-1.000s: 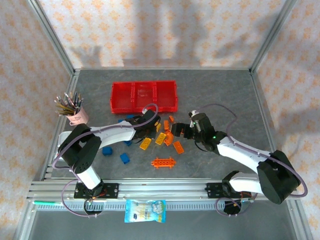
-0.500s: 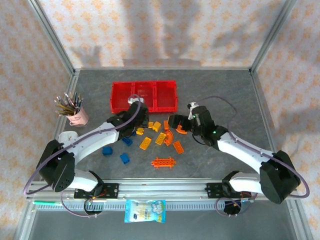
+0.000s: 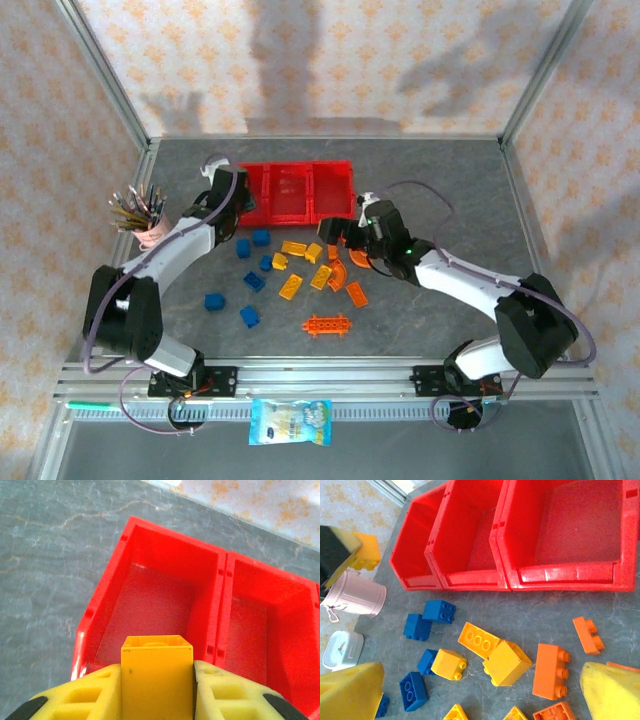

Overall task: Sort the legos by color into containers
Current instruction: Place the lego in the container, then pick up the lego from the center of the table.

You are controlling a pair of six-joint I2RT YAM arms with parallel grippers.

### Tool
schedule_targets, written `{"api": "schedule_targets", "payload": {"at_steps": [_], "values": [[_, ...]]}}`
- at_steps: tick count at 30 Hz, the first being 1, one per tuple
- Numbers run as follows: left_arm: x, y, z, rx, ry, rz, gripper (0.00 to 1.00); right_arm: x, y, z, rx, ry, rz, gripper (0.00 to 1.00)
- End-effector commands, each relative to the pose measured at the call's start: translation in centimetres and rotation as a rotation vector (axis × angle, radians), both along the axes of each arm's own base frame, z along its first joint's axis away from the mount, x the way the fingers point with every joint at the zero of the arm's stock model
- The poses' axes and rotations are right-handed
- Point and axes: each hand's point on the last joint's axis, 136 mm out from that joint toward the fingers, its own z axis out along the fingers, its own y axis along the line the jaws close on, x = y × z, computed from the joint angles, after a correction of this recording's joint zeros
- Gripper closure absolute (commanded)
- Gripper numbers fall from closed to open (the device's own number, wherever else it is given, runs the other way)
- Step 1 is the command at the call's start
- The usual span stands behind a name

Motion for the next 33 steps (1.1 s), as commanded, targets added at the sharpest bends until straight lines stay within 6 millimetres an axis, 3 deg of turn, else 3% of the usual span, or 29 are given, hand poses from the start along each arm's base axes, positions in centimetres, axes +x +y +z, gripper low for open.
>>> {"api": "schedule_targets", "payload": {"at_steps": [1,6,14,20,26,33], "values": [[3.3,0.7,1.1,0.017,-0.053,0.0,0.67,1.4,0.5,1.9,0.007,-0.068,-0.018,0.0],[6.4,1.3,-0.3,0.04,-0.011,-0.003,0.66,1.7,0.5,2.3,-0.008,-0.082,-0.02,0.0],[7.8,0.7,-3.6,0.052,0.074,-0.038,0.57,2.3,0.2,3.2,-0.04,-0.115,-0.037,0.0],[7.8,0.7,-2.8,0.064,0.089,-0.042,0.51,2.5,0.1,4.1,-0.054,-0.134,-0.038,0.0],[6.3,-1.0,0.0,-0.032,0.045,-0.111,0.48,2.4,-1.1,4.1,-0.121,-0.129,-0.061,0.0],[1.1,-5.8,1.1,-0.107,0.042,-0.252,0.45,0.8,-3.3,2.1,-0.124,-0.054,-0.071,0.0]]}}
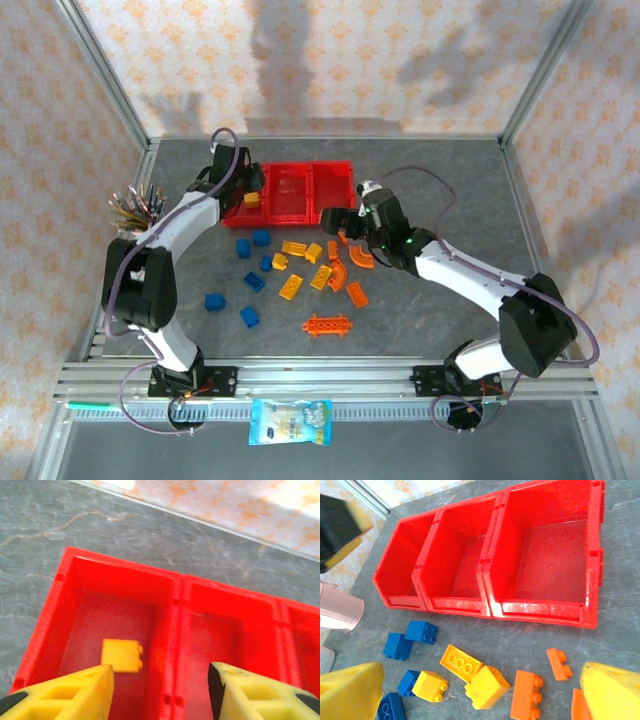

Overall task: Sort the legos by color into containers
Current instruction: Pick up the lego from the center of the table.

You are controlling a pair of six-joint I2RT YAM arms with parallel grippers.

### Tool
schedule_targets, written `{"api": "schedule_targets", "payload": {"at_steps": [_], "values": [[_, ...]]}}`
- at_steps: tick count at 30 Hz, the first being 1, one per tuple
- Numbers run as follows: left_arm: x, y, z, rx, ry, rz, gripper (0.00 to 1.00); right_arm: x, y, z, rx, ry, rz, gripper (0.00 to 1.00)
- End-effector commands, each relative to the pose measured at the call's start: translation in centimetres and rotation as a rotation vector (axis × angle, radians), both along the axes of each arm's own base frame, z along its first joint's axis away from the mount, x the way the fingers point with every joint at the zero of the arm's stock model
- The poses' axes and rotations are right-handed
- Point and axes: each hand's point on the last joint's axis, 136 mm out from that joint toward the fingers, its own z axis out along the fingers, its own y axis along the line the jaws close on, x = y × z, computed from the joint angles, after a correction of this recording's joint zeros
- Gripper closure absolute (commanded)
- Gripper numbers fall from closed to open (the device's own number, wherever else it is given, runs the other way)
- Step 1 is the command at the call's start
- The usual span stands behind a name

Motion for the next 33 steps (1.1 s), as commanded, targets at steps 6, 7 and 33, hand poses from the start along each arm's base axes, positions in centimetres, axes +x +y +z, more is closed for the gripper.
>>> {"api": "schedule_targets", "payload": {"at_steps": [6,7,33], "values": [[-7.5,-8.9,-1.5,-0.005,0.094,-0.233,0.43,-2.5,-3.4,-2.8,-0.002,0.09,-0.027,0.0],[-8.3,-10.0,-1.9,0.003,0.11,-0.258,0.43,-2.8,-3.7,-3.3,0.0,0.101,-0.026,0.0],[-12.6,-17.0,-13.4,0.219,0.376,-0.446,0.36,-5.3,-4.9,-8.4,0.055,0.192,0.01,0.0]]}}
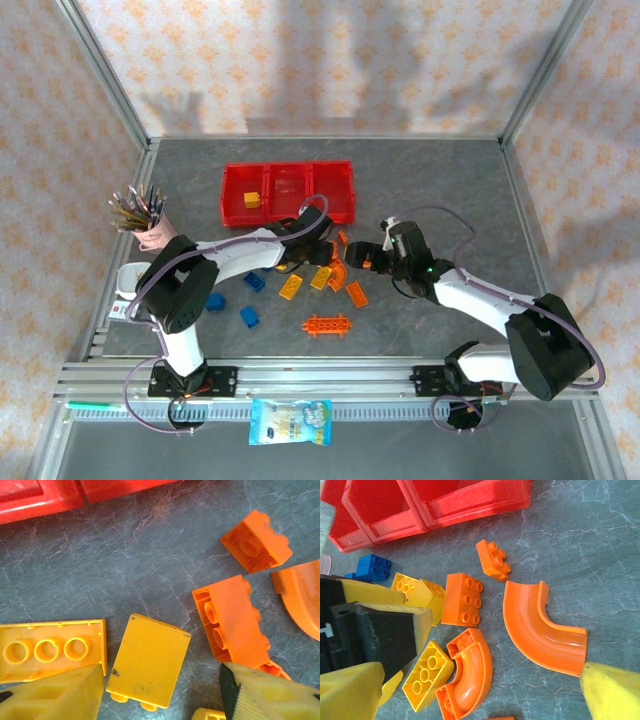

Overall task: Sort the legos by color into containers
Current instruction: Pick up the lego from the center of the table.

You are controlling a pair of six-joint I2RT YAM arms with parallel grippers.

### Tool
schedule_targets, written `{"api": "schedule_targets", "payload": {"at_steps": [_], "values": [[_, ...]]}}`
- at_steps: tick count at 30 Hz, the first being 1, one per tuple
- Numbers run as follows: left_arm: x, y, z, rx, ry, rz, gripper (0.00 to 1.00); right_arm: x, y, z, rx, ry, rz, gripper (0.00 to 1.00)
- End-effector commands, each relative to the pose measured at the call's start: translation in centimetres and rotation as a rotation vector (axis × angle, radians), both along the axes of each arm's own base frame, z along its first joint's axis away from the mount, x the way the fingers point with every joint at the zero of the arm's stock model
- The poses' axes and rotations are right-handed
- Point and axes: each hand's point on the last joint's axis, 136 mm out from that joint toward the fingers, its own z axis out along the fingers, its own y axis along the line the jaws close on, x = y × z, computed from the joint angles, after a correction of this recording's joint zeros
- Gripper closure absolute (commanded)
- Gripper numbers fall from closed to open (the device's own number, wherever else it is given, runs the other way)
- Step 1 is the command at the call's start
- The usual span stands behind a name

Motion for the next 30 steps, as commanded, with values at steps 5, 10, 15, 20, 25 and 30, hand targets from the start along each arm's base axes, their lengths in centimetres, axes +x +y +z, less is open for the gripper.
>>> {"api": "schedule_targets", "payload": {"at_steps": [5,10,15,20,25,30], "values": [[0.7,0.3,-1.1,0.066,-0.008,-0.002,0.41,0.3,0.0,0.3,0.012,-0.019,-0.005,0.0],[1.0,0.2,-1.8,0.078,0.001,-0.008,0.48,0.5,0.0,0.6,0.012,-0.026,-0.003,0.0],[1.0,0.2,-1.5,0.077,-0.005,-0.007,0.57,0.6,-0.1,0.7,0.004,-0.028,-0.004,0.0],[1.0,0.4,-0.9,0.079,-0.018,-0.006,0.65,0.7,-0.1,1.0,0.0,-0.033,-0.001,0.0],[0.9,0.4,0.4,0.058,-0.041,-0.006,0.68,1.0,-0.2,1.7,-0.014,-0.046,-0.003,0.0],[0.8,0.5,2.1,0.028,-0.073,0.002,0.71,1.1,-0.4,2.5,-0.021,-0.065,-0.005,0.0]]}}
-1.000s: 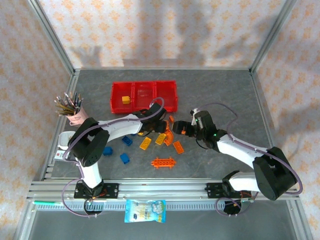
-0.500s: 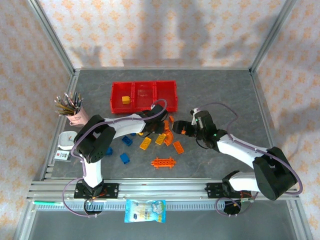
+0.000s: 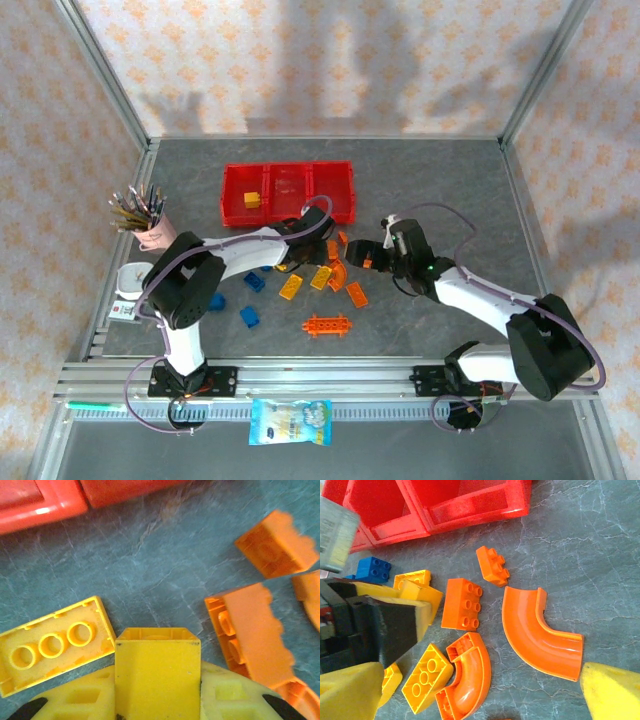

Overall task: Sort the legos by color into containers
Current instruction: Pick up the lego from the center of the table, then place the lego in the container.

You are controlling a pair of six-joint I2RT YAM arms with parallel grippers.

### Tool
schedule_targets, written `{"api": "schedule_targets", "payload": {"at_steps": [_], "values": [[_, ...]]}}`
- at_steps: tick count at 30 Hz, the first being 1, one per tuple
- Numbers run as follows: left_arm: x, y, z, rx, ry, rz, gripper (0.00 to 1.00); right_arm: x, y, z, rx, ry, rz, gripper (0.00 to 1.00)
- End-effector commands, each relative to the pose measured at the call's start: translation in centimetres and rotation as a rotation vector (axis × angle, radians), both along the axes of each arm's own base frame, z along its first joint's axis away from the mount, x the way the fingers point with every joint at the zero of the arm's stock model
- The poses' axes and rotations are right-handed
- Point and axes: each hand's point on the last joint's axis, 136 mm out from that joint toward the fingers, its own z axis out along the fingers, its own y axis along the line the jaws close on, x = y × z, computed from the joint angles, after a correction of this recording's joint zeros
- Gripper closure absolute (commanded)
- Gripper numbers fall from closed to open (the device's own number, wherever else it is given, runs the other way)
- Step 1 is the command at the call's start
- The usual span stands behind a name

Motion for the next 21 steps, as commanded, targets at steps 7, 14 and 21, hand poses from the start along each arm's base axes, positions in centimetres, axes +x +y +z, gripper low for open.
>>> {"api": "schedule_targets", "payload": {"at_steps": [7,14,21], "values": [[0.5,1.7,5.9,-0.023,-0.143,0.061,0.75,1.5,0.6,4.5,0.015,-0.095,0.017,0.0],[2.3,5.9,10.7,-0.045,-0.277,0.198,0.77,3.3,2.8,7.3,0.07,-0.139,0.048,0.0],[4.8,12.8,12.9,-0.065,-0.344,0.385,0.77,4.5,5.8,8.3,0.102,-0.172,0.075,0.0]]}}
